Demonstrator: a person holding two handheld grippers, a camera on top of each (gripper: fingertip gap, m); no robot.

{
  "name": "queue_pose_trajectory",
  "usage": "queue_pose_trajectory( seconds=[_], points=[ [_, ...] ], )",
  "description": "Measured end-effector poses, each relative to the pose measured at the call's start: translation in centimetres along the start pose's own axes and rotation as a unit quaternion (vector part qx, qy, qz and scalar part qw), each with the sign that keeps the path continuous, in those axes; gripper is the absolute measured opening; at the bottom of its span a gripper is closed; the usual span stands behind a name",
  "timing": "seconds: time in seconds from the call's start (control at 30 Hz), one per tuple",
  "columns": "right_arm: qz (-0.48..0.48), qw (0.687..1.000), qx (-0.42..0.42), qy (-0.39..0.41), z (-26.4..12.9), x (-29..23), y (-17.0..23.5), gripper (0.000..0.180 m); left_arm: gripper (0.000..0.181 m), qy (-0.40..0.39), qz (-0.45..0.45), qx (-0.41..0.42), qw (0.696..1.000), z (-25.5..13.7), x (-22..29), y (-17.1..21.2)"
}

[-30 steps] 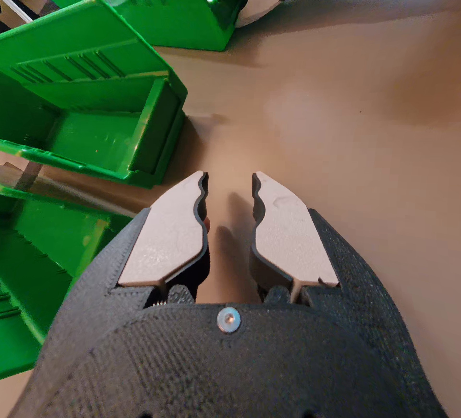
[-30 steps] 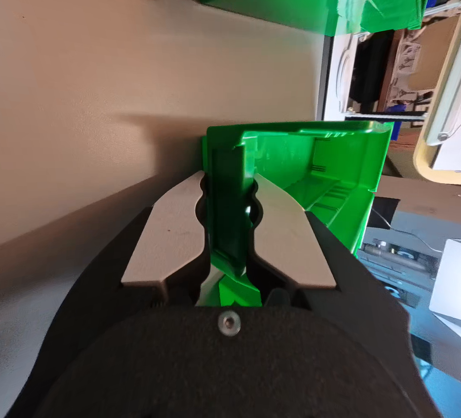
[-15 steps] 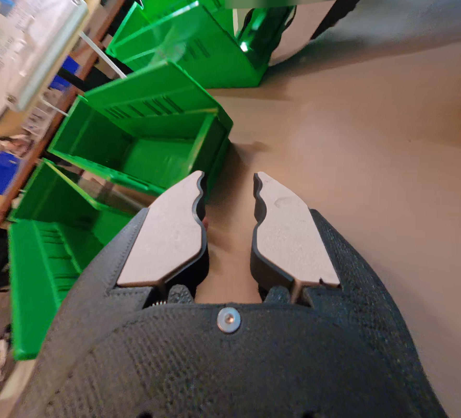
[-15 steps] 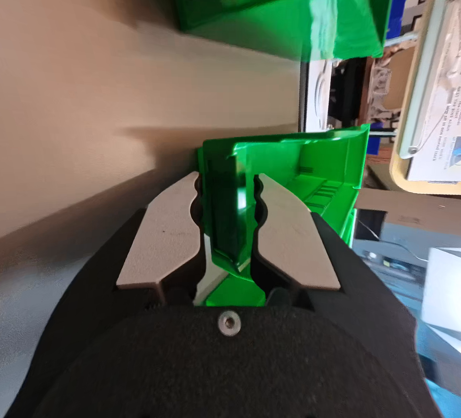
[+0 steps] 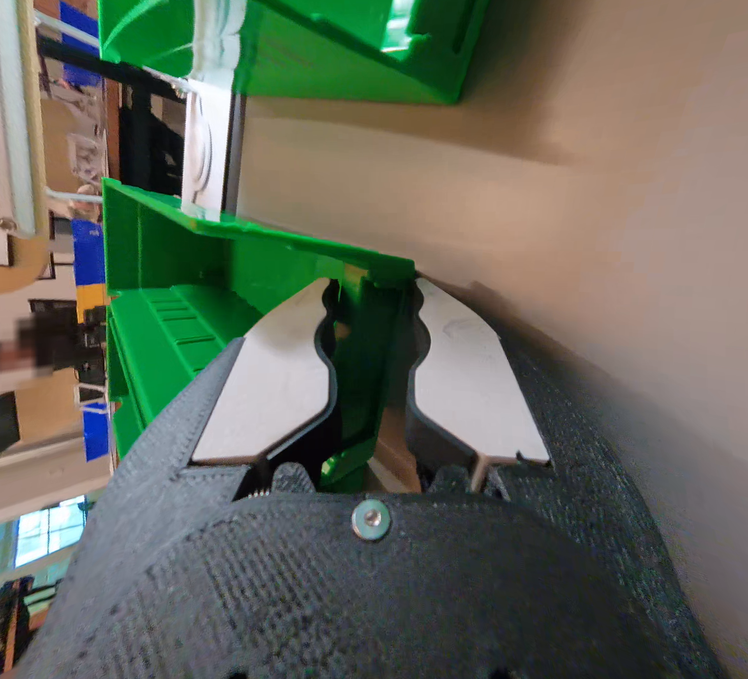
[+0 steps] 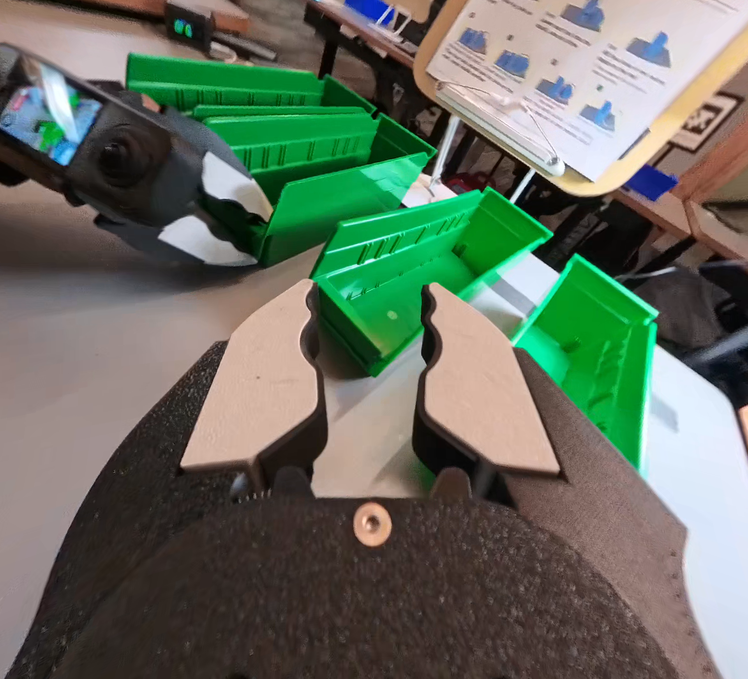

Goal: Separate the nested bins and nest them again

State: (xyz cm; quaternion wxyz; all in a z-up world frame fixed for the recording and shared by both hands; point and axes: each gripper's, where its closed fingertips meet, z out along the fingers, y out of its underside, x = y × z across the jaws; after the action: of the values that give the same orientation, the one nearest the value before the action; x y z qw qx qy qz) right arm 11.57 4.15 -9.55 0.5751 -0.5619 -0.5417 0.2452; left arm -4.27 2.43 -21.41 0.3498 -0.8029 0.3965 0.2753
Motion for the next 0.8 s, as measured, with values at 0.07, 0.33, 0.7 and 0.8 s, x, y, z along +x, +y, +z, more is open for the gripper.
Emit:
queue_pose_trajectory(
  seconds=[0.07,0.33,0.7,0.8],
  points=[
    [0.05,0.998,0.024,0.005,-0.2,0.1,1.0,0.047,0.034,0.009,0.015,0.013,1.0,-0.9,0.9,-0.3],
    [0.07,0.994,0.08,0.011,0.7,0.6,2.6,0.044,0.032,0.018,0.051,0.077,0.996,-1.5,1.9,-1.5],
    [0.08,0.989,0.101,0.076,-0.2,3.1,2.9,0.044,0.04,0.098,-0.165,0.241,0.951,-9.8,-1.8,-3.4],
    [0.078,0.988,0.102,0.091,-0.3,3.6,3.0,0.044,0.039,0.105,-0.25,0.27,0.924,-12.0,-3.2,-1.1]
  ],
)
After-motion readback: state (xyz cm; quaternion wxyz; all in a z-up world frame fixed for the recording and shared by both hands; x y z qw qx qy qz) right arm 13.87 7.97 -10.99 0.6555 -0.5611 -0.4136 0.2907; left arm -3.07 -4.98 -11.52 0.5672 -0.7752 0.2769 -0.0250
